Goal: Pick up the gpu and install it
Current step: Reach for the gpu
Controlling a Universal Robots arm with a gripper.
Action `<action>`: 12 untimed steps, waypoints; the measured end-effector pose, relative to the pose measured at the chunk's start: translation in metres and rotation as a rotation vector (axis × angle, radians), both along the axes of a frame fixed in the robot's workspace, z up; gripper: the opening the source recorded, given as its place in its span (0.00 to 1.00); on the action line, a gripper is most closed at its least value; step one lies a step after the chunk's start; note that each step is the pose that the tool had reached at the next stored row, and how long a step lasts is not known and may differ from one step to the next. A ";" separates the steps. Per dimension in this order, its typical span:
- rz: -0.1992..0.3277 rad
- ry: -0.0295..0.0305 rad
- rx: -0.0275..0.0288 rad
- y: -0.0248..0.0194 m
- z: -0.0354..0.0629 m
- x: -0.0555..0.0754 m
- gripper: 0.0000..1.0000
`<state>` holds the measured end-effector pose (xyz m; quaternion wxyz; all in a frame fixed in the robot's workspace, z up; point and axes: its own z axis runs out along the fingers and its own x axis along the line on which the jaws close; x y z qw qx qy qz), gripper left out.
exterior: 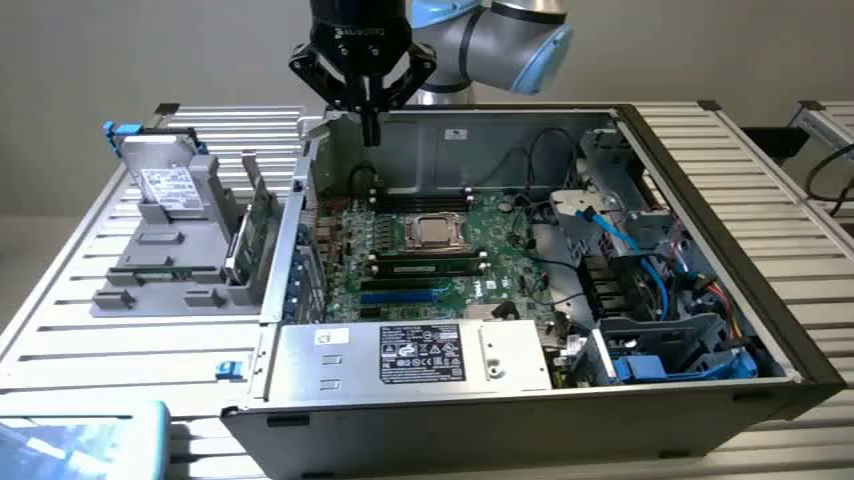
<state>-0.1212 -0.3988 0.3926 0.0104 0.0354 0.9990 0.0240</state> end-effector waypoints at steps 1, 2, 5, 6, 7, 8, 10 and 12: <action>0.000 0.0000 0.0000 0.0000 0.0000 0.000 0.12; 0.000 0.0000 0.0000 0.0000 0.0000 0.000 0.12; 0.000 0.0000 0.0000 0.0000 0.0000 0.000 0.12; 0.000 0.0000 0.0000 0.0000 0.0000 0.000 0.12; 0.000 0.0000 0.0000 0.0000 0.0000 0.000 0.12; 0.000 0.0000 0.0001 0.0000 0.0000 0.000 0.12; 0.000 0.0000 0.0001 0.0000 0.0000 0.000 0.12; 0.000 0.0000 0.0000 0.0000 0.0000 0.000 0.12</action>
